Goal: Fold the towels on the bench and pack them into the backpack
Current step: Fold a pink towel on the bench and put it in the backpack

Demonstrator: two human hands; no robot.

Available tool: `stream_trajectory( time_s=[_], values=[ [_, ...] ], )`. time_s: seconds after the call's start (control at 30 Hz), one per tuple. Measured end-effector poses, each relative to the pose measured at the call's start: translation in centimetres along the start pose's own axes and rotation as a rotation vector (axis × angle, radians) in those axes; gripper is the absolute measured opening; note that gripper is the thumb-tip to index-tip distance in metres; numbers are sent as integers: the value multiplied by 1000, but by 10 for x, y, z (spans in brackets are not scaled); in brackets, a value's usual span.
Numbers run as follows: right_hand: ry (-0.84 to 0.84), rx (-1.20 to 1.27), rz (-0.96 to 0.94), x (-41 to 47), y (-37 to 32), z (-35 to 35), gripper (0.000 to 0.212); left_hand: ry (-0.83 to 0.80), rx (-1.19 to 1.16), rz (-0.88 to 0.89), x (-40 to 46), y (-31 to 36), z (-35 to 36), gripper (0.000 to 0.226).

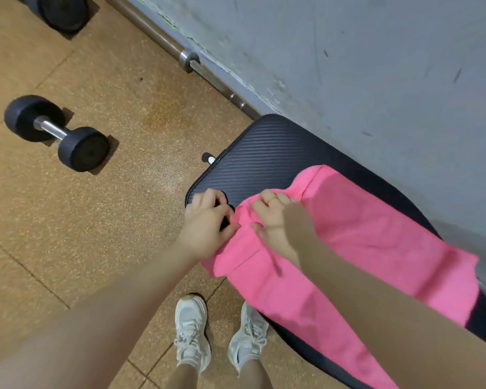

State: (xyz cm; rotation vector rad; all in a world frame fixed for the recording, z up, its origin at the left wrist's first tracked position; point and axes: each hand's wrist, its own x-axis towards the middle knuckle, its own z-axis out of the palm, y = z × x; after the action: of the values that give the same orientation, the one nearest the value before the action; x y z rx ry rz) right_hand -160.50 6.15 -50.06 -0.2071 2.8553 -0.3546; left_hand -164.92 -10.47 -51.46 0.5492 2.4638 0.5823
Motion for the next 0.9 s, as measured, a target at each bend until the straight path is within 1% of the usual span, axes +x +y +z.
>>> stream_trajectory(
  time_s=[0.07, 0.1, 0.13, 0.17, 0.2, 0.23, 0.33, 0.37, 0.4, 0.43, 0.47, 0.5, 0.57, 0.6, 0.63, 0.7, 0.73, 0.8, 0.9],
  values=[
    [51, 8, 35, 7, 0, -8, 5, 40, -176, -8, -4, 2, -3, 33],
    [84, -5, 69, 11, 0, -16, 6, 52, -310, -32, -6, 4, -8, 25],
    [137, -20, 104, 15, 2, -24, 13, 36, -451, -82, -8, 5, -15, 17],
    [184, -4, 157, 20, 2, -34, 17, -9, -554, -142, -9, 3, -21, 16],
    [200, 19, 202, 27, 2, -46, 18, -42, -608, -173, -9, -1, -27, 18],
    [180, 79, 248, 35, 1, -58, 16, -77, -624, -179, -9, -7, -32, 19],
    [182, 393, 375, 64, 0, -73, 11, -223, -718, -174, -12, -23, -46, 18],
    [214, 528, 435, 75, -4, -75, 11, -276, -704, -166, -13, -27, -49, 18],
    [253, 673, 495, 85, -7, -74, 16, -302, -663, -151, -13, -29, -52, 19],
    [285, 791, 540, 96, -8, -72, 22, -282, -620, -140, -11, -31, -55, 22],
    [318, 850, 570, 105, -10, -71, 24, -216, -580, -144, -7, -32, -59, 25],
    [356, 859, 582, 114, -10, -70, 22, -116, -528, -159, -3, -35, -63, 25],
    [430, 778, 561, 126, -8, -68, 15, 105, -429, -214, 9, -41, -72, 19],
    [428, 720, 534, 128, -7, -65, 16, 188, -399, -249, 14, -44, -74, 13],
    [383, 653, 498, 128, -6, -61, 24, 238, -371, -290, 18, -46, -75, 12],
    [232, 582, 442, 114, -5, -52, 46, 234, -259, -348, 22, -47, -70, 30],
    [173, 567, 424, 101, -5, -50, 53, 209, -180, -346, 21, -44, -66, 41],
    [91, 537, 418, 65, -3, -47, 58, 174, -58, -265, 12, -30, -59, 50],
    [-69, 425, 527, -6, 9, -49, 54, 68, 41, -47, -10, -3, -44, 39]
  ],
)
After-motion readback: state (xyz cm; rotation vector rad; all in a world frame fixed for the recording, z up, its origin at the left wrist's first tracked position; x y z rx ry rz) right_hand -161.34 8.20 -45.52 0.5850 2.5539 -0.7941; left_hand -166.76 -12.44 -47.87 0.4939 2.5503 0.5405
